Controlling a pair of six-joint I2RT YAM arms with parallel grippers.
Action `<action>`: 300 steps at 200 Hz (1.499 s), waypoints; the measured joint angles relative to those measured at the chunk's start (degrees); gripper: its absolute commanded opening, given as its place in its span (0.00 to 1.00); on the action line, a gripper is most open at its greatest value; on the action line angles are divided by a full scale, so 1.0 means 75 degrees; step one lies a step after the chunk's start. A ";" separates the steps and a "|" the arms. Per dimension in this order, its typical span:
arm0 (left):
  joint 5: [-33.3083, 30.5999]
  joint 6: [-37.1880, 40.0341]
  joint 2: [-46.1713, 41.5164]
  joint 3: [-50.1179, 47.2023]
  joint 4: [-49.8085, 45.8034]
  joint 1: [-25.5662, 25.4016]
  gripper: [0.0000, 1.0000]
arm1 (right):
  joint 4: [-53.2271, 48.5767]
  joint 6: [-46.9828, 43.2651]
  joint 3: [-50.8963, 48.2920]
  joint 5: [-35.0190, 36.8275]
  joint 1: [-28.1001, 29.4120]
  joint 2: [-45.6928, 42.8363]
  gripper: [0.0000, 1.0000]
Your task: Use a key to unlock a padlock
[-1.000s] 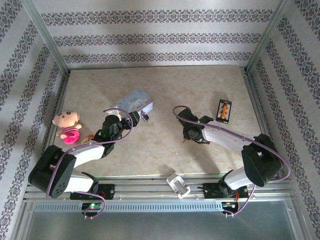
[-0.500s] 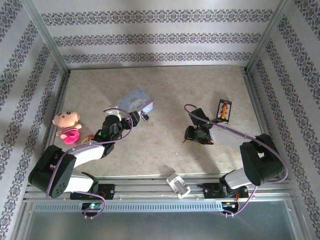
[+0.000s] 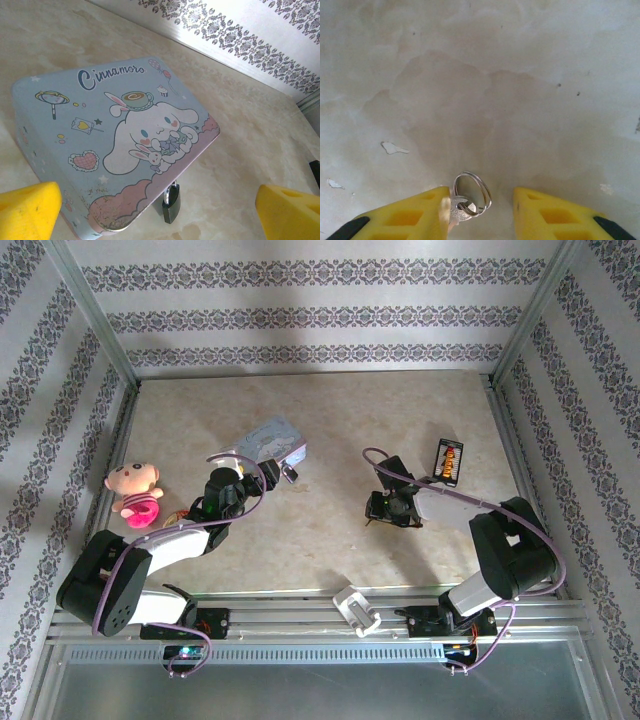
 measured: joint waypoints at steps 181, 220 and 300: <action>0.0554 0.0166 0.0009 0.0195 -0.0070 0.0000 0.99 | 0.0055 0.0583 0.0245 0.0332 0.0408 -0.0804 0.00; 0.1265 0.0309 0.0405 0.0321 0.0114 -0.0245 0.90 | 0.0085 0.0813 0.0245 0.0332 0.0408 -0.1877 0.00; 0.2923 0.1451 0.1556 0.0370 0.2092 -0.1311 0.73 | 0.0111 0.1049 0.0245 0.0032 0.0408 -0.3136 0.00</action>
